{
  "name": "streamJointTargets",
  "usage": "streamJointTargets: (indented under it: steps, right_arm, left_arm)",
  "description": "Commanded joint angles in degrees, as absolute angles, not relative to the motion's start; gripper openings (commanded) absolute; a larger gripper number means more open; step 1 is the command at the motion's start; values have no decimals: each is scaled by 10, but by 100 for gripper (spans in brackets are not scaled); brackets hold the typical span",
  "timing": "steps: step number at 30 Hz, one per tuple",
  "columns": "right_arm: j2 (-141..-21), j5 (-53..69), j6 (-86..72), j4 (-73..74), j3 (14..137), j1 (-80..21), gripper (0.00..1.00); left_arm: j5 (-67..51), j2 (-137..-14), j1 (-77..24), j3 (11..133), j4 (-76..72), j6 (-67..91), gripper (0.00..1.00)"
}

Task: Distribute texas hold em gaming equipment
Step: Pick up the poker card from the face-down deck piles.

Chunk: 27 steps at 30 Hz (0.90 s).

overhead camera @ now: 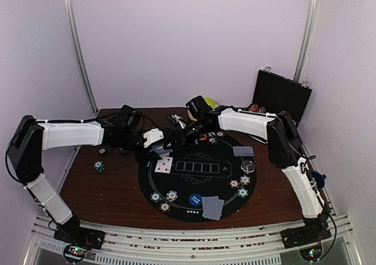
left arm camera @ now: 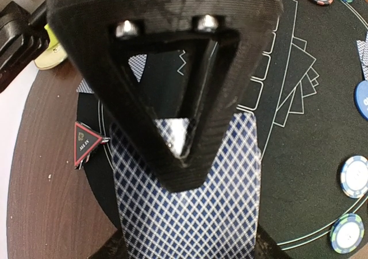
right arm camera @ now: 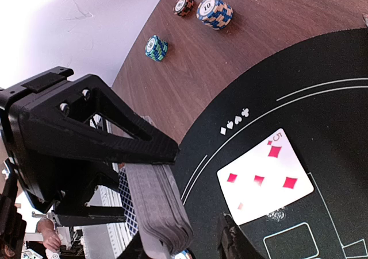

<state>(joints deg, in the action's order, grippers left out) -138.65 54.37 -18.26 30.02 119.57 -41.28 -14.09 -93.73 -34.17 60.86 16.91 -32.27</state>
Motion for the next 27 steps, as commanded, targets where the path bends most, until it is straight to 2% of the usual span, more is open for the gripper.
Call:
streamJointTargets:
  steps: [1, 7, 11, 17, 27]
  right_arm:
    - [-1356, 520, -175, 297, 1168, -395, 35]
    - [-1348, 525, -170, 298, 1145, -391, 32]
    - [-1351, 586, -184, 287, 1146, -393, 25]
    - [-1334, 630, -195, 274, 1138, -395, 0]
    - [-1274, 607, -169, 285, 1100, -369, 0]
  left_arm:
    - [-146, -931, -343, 616, 144, -323, 56]
    - [-143, -934, -344, 615, 141, -324, 56]
    - [-138, -936, -344, 615, 140, -323, 56]
    - [-133, -938, -344, 613, 135, -323, 56]
    - [-123, -937, -339, 607, 132, -323, 56]
